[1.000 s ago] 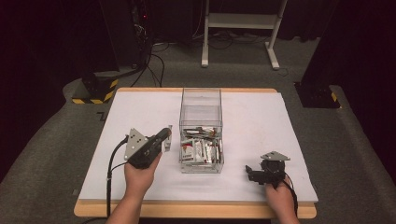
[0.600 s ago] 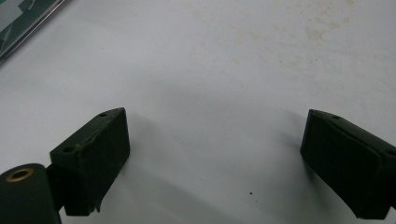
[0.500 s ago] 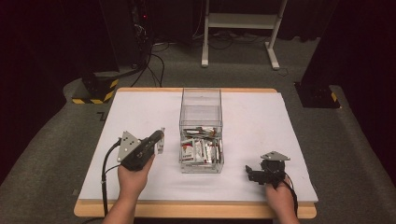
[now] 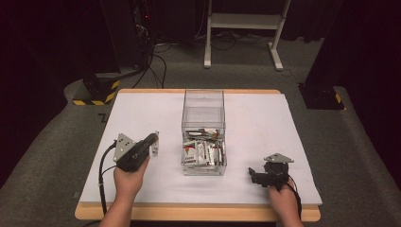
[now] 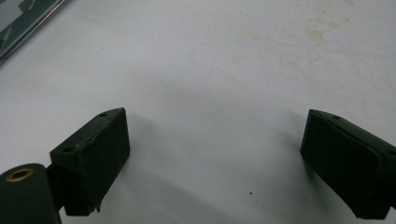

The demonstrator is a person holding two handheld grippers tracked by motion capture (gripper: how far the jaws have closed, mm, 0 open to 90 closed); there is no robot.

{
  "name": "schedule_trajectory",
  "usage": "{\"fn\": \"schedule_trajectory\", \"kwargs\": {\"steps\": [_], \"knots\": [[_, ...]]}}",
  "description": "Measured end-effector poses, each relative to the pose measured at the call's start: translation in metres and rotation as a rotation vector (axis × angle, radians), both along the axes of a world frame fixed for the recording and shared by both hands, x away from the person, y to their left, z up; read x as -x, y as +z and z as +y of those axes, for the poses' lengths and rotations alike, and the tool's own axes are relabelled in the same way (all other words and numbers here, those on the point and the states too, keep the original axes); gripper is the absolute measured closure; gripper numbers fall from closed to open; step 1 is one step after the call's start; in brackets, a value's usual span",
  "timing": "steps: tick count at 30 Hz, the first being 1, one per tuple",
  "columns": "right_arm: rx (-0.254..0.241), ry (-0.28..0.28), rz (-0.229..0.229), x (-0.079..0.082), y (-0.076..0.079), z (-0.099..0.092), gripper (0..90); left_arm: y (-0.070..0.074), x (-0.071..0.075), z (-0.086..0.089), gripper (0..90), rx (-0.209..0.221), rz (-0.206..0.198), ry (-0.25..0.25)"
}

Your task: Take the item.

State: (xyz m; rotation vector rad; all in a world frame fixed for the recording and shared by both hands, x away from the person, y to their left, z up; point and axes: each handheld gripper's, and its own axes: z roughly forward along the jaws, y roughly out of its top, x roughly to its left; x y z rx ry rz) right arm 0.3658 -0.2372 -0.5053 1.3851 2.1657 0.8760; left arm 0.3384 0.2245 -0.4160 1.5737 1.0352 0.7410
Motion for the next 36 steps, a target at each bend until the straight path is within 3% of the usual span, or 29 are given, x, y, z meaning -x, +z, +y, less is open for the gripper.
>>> {"fn": "schedule_trajectory", "kwargs": {"steps": [22,36], "knots": [[0.000,0.000,0.000,0.000,0.000,0.000,7.9,-0.013,-0.033,0.026,89.7,-0.022,0.035,0.063],[0.000,0.000,-0.001,0.000,0.000,0.000,7.9,-0.024,-0.056,0.031,89.7,-0.041,0.074,0.093]]}}
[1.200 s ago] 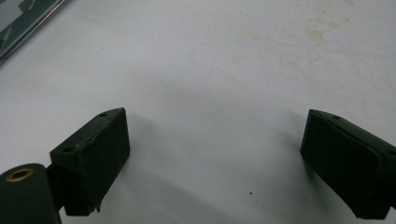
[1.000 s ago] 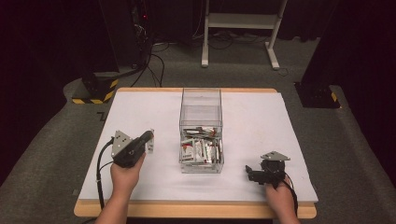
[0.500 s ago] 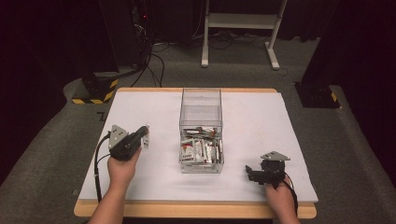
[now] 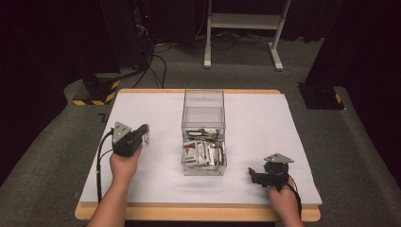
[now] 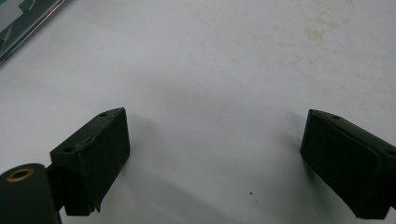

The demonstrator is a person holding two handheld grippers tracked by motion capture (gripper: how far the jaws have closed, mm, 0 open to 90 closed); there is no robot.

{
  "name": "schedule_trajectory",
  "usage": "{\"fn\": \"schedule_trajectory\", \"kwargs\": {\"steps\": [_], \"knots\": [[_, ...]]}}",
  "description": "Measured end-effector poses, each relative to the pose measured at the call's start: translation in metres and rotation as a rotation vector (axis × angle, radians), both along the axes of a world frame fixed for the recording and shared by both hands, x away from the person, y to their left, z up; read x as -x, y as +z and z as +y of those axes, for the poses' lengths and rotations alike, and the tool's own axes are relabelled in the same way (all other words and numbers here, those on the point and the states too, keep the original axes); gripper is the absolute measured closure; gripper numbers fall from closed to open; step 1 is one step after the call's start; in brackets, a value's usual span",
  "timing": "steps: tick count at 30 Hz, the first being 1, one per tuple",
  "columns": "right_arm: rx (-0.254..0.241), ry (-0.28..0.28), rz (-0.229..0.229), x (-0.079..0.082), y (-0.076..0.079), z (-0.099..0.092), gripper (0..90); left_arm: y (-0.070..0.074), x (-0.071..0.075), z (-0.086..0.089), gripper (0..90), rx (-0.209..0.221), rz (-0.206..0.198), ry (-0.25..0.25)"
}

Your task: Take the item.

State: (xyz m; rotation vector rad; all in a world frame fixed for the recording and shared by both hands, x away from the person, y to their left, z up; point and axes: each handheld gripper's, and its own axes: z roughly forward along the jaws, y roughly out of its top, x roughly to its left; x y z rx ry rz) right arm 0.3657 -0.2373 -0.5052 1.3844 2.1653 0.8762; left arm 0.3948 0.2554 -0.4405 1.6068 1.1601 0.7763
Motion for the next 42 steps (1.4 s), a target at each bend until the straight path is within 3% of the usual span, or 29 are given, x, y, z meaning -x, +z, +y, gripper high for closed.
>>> {"fn": "schedule_trajectory", "kwargs": {"steps": [8,21,35,42], "knots": [[0.000,0.000,0.000,0.000,0.000,0.000,7.9,-0.010,-0.012,0.004,89.7,-0.019,0.037,0.014],[0.000,0.000,0.000,0.000,0.000,0.000,7.9,-0.017,-0.021,0.007,89.6,-0.028,0.057,0.029],[-0.001,0.000,0.001,0.000,0.000,0.000,8.0,-0.025,-0.032,0.002,89.6,-0.101,0.083,0.042],[-0.001,0.000,0.000,0.000,0.000,0.000,8.0,-0.030,-0.038,-0.005,88.8,-0.076,0.101,0.033]]}}
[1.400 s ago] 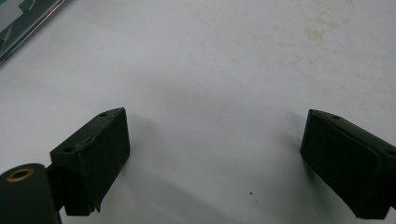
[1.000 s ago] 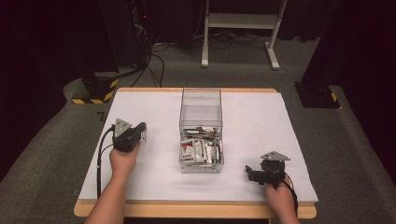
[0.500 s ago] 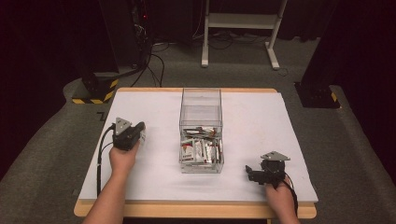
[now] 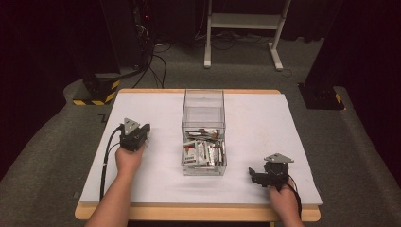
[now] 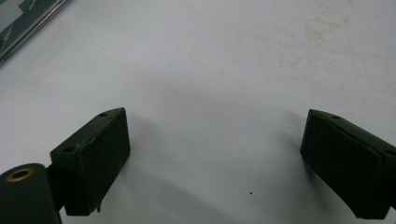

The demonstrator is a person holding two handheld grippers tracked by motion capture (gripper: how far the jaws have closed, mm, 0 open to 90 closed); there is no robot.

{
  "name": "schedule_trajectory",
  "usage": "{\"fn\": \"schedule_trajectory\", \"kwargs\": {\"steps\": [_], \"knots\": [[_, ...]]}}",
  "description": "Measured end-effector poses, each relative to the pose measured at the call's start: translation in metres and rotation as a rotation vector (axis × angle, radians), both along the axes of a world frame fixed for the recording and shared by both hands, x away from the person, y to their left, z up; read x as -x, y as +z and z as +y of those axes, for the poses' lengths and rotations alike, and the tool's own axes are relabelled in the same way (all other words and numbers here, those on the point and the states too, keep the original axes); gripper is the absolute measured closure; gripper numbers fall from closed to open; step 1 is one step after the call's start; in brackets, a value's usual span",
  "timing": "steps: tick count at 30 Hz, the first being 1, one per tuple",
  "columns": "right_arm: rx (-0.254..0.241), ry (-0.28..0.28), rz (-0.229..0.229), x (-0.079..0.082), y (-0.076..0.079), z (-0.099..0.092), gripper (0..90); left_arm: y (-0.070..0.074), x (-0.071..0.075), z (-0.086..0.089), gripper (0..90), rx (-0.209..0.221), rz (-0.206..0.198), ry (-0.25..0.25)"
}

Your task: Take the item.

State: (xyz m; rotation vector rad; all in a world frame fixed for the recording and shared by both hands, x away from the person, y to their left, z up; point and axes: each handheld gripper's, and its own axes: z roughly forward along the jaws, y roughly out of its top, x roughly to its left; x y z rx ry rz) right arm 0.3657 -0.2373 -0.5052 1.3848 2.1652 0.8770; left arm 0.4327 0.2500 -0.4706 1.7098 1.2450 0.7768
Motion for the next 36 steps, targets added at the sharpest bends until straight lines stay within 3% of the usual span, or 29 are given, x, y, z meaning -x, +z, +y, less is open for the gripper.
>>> {"fn": "schedule_trajectory", "kwargs": {"steps": [6,9,16,19,26,36], "knots": [[0.000,0.000,0.000,0.000,0.000,0.000,8.0,-0.006,-0.004,-0.011,83.1,0.038,0.022,-0.040],[0.000,0.000,0.000,0.000,0.000,0.000,8.0,-0.008,-0.004,-0.016,74.5,0.055,0.033,-0.056],[0.000,0.000,0.000,0.000,0.000,0.000,8.0,-0.003,0.003,-0.023,60.5,0.089,0.029,-0.096],[-0.001,-0.001,0.001,0.000,0.000,0.000,8.0,0.000,0.005,-0.021,56.1,0.130,0.052,-0.120],[0.000,-0.001,0.001,0.000,0.000,0.000,8.0,0.003,0.016,-0.015,51.0,0.131,0.065,-0.112],[-0.001,0.000,0.001,0.000,0.000,0.000,8.0,-0.004,0.038,0.001,48.2,0.099,0.096,-0.082]]}}
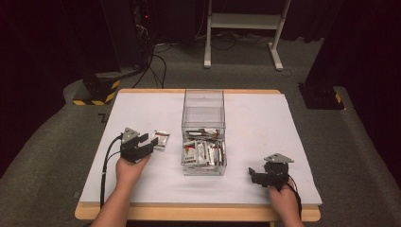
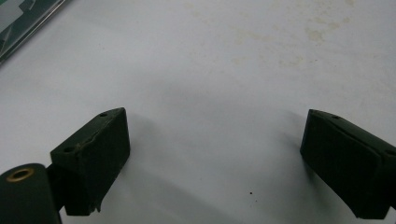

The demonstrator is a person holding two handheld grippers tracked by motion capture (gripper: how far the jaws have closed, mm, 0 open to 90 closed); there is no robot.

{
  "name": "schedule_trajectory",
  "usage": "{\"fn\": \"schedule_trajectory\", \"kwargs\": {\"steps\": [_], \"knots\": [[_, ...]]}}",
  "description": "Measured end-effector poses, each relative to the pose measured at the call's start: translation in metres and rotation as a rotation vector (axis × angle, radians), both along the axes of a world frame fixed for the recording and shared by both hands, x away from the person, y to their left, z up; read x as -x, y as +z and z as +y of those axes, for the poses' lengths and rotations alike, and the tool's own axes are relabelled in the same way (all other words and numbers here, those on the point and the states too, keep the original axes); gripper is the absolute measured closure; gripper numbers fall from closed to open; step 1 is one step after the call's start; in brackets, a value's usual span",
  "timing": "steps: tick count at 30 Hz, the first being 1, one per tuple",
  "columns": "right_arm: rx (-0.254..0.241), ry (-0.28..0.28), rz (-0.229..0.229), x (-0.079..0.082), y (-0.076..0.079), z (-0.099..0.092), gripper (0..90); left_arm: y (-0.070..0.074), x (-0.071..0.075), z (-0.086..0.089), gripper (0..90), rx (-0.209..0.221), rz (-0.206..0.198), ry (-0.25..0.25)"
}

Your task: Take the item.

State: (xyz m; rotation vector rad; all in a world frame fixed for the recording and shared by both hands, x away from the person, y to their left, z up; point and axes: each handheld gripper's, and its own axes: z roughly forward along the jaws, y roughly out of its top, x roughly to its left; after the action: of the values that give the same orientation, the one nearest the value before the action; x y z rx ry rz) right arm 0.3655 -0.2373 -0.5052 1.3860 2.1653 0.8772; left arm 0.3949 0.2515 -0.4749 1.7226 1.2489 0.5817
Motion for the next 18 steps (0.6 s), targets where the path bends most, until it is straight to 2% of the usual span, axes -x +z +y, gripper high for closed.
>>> {"fn": "schedule_trajectory", "kwargs": {"steps": [9,13,18], "knots": [[0.000,0.000,0.000,0.000,0.000,0.000,8.0,-0.006,0.017,0.015,47.4,-0.026,0.029,0.005],[0.000,0.000,0.000,0.000,0.000,0.000,8.0,-0.011,0.026,0.019,46.7,-0.026,0.055,-0.025],[0.001,0.000,0.000,0.000,0.000,0.000,8.0,-0.017,0.037,0.020,45.3,-0.069,0.089,-0.053]]}}
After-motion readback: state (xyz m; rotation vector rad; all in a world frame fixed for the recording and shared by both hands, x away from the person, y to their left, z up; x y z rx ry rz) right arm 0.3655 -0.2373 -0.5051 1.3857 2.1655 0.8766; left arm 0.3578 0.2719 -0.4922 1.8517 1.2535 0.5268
